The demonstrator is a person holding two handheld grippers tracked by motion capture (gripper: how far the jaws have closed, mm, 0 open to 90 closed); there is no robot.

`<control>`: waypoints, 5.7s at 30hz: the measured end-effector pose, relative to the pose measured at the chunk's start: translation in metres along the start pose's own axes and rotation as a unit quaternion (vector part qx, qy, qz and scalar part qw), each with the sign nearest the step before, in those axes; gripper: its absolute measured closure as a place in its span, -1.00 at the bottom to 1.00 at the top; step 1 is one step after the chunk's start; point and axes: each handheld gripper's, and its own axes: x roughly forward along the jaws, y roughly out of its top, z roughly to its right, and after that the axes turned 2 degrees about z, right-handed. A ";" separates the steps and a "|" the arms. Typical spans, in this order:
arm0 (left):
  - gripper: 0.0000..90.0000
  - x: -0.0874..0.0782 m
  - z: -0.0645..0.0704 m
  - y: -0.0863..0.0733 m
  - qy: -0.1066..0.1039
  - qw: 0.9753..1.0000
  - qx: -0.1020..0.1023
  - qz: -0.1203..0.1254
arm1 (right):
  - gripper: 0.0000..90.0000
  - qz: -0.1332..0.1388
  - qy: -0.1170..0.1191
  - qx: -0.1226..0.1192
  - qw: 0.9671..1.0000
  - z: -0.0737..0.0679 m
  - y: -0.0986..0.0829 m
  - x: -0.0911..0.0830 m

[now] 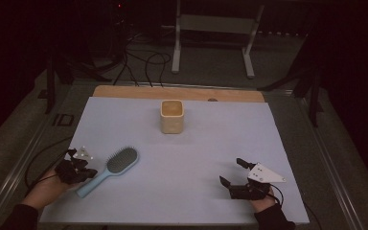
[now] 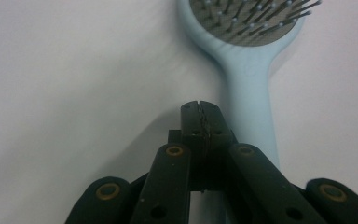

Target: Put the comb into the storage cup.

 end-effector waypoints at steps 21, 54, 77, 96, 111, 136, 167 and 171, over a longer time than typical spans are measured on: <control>0.62 -0.039 0.028 0.022 0.011 0.999 -0.027 -0.034 | -0.78 0.001 0.002 -0.003 1.000 -0.001 0.000 0.000; -0.93 0.001 0.025 0.055 -0.028 0.992 0.003 -0.123 | -0.78 0.003 0.004 -0.003 1.000 0.000 0.001 0.000; -0.42 0.021 0.014 0.059 -0.023 0.989 0.004 -0.149 | -0.78 0.005 0.005 -0.003 1.000 0.000 0.001 -0.001; 0.37 0.030 0.016 0.064 -0.025 0.983 0.017 -0.180 | -0.78 0.006 0.005 -0.003 1.000 0.000 0.001 -0.001; 0.55 0.031 0.018 0.065 -0.018 0.983 0.018 -0.180 | -0.78 0.006 0.006 -0.002 1.000 0.000 0.001 -0.001; 0.56 -0.003 0.011 0.058 -0.025 0.998 -0.017 -0.062 | -0.78 0.006 0.005 -0.002 1.000 0.000 0.001 -0.001; 0.56 -0.033 0.031 0.109 -0.002 0.995 -0.016 0.096 | -0.78 0.008 0.006 -0.002 1.000 0.001 0.002 -0.002; 0.56 -0.034 0.034 0.118 -0.001 0.994 -0.012 0.110 | -0.78 0.008 0.006 -0.002 1.000 0.000 0.002 -0.001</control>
